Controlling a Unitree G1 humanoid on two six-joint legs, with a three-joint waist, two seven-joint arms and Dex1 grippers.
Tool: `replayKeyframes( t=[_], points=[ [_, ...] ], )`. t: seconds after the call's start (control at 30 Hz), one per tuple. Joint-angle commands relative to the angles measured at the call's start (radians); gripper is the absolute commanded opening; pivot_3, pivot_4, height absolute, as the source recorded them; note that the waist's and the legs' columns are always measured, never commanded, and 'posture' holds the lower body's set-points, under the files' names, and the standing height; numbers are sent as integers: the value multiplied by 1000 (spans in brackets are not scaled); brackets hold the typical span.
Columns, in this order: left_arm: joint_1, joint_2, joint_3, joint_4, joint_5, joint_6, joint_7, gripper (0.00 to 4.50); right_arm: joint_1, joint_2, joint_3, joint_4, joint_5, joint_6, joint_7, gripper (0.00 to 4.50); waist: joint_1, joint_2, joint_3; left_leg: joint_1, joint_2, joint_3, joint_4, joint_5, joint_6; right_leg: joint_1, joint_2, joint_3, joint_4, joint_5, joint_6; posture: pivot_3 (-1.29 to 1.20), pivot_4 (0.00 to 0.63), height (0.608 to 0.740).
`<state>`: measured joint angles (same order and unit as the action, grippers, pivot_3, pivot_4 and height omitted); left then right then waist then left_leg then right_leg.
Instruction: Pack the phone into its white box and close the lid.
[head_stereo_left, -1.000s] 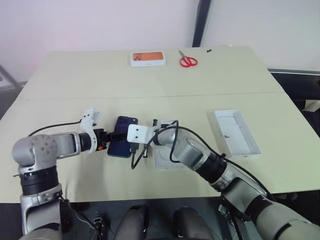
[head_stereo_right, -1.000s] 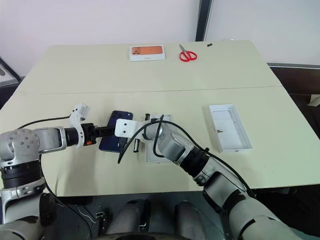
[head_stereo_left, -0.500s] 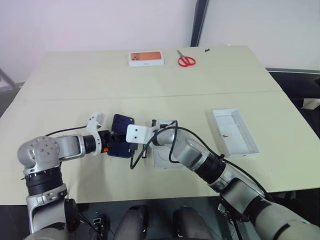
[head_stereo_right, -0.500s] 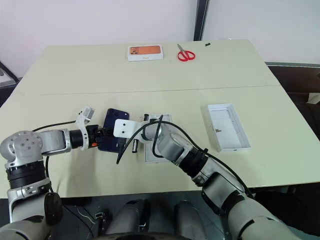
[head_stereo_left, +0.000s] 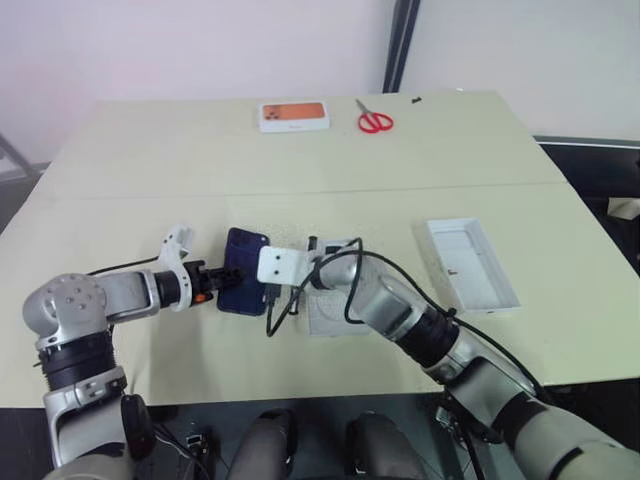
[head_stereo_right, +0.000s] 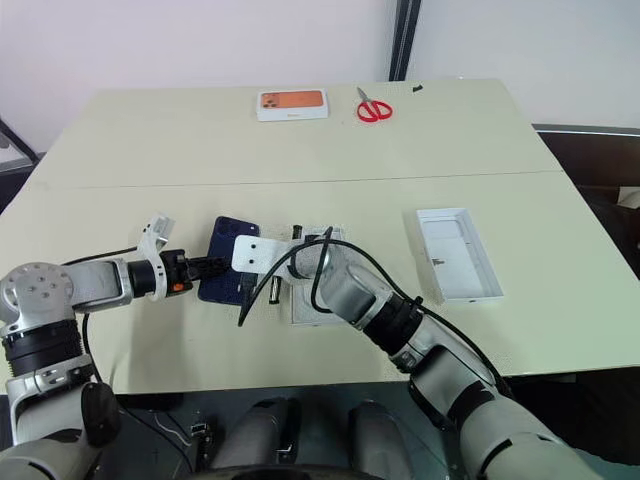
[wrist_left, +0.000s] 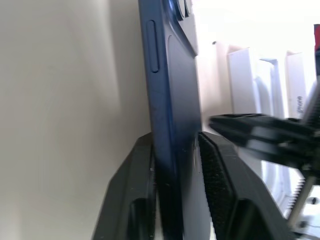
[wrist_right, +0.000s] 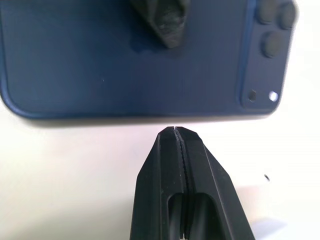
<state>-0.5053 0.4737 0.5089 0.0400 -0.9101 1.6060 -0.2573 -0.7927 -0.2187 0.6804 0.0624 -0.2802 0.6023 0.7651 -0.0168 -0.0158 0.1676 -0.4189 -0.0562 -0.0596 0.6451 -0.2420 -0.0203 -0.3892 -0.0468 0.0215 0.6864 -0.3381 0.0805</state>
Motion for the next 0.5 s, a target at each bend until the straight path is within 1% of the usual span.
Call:
replayKeyframes(
  t=[0.03, 0.13, 0.2, 0.27, 0.33, 0.5],
  points=[
    [0, 20, 31, -2, -41, 8, 3, 1274, -7, -38, -64, -123, 17, 25, 40, 0, 0, 0, 0, -1, 0, 0, 0, 0, 0, 0, 0, 0, 0, 0, 0, 0, 150, 740],
    [-2, 19, 35, 5, -61, 8, 8, 1274, -5, -59, -93, -170, 34, 48, 58, 0, 0, 0, 0, -1, 0, 0, 0, 0, 0, -1, 0, 0, 0, 0, 0, 0, 150, 740],
    [-6, 14, 47, 14, -72, 8, 15, 726, -1, -74, -119, -206, 48, 65, 70, 0, 0, 0, 0, -1, 0, 0, 0, 0, 0, -1, 0, 0, 0, 0, 0, 0, 150, 740],
    [-6, 14, 69, 15, -97, 8, 22, 39, 8, -96, -142, -239, 63, 76, 81, 0, 0, 0, 0, -1, 0, 0, 0, 0, 0, 0, 0, 0, 0, 0, 0, 0, 150, 740],
    [2, 10, 98, -5, -127, 8, 24, 39, 18, -117, -163, -267, 76, 87, 89, 0, -2, 0, 0, -1, 0, 0, 0, 0, 0, 0, 0, 0, 0, 0, 0, 0, 150, 740],
    [37, -29, 194, -68, -287, 8, 46, 39, 70, -204, -238, -338, 123, 100, 120, 0, 0, -1, 0, -4, 0, 0, 1, 0, 0, 0, 0, 0, 0, 0, 0, 0, 150, 740]
  ],
)
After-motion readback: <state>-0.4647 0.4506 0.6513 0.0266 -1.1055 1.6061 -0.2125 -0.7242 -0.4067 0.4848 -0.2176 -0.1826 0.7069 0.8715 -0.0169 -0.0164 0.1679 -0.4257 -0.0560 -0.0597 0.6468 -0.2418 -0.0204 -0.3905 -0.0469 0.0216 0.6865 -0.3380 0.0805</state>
